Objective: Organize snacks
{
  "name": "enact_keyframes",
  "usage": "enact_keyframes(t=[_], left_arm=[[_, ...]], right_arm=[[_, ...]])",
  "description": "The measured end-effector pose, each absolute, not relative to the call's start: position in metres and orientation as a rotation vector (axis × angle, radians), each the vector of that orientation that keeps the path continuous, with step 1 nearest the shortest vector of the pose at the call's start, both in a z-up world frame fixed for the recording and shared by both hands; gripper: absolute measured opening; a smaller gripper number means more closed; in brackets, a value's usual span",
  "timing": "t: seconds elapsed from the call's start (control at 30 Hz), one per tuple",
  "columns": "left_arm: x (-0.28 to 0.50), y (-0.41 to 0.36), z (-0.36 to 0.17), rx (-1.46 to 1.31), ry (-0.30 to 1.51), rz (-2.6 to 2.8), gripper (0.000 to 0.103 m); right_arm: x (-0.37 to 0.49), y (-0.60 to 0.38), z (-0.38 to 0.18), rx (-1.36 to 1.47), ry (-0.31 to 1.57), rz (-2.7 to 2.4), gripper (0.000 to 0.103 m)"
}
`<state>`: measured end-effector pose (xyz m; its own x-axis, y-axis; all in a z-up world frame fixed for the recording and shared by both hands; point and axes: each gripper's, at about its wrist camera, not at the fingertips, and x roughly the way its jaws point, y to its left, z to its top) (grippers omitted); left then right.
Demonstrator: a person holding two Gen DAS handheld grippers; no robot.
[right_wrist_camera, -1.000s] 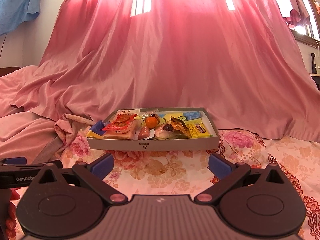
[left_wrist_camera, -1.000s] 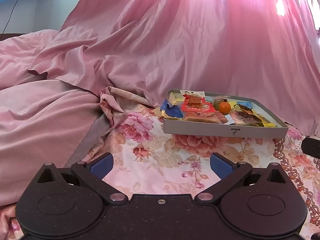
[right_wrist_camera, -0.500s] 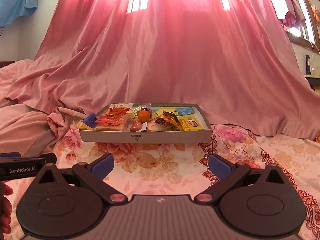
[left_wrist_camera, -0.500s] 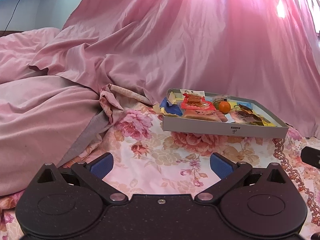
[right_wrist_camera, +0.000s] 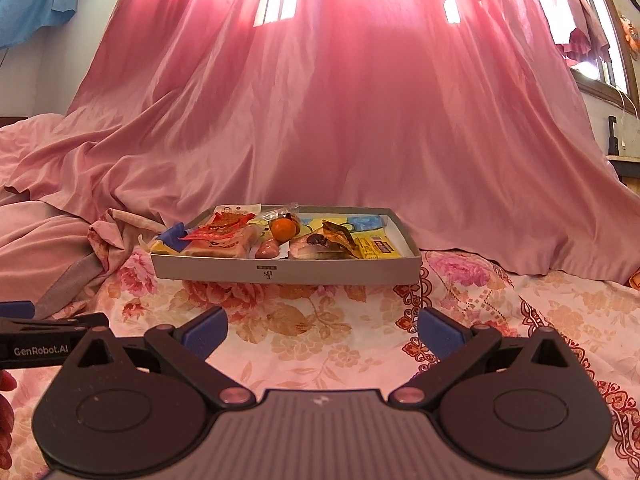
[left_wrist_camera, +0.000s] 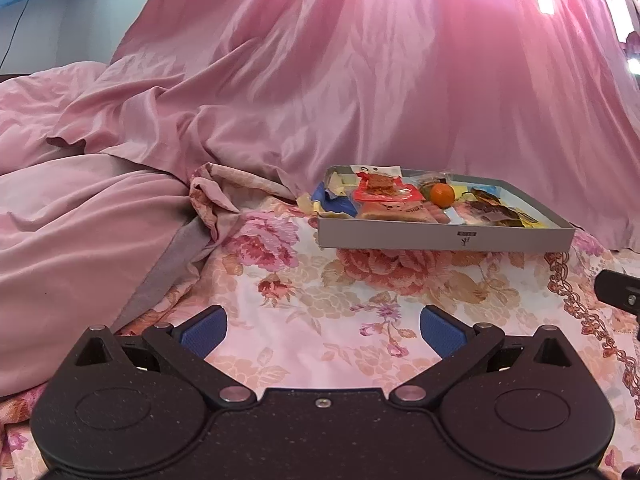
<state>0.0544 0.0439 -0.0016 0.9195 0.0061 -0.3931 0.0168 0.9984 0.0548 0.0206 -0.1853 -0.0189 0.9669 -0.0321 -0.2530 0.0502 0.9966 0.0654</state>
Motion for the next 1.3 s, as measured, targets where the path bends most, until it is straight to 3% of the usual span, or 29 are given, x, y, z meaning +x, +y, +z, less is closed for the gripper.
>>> enact_keyframes(t=[1.3], left_arm=[[0.045, 0.0397, 0.0018, 0.075, 0.366, -0.048, 0.102]], right_arm=[[0.0197, -0.1888, -0.0243, 0.08, 0.273, -0.063, 0.103]])
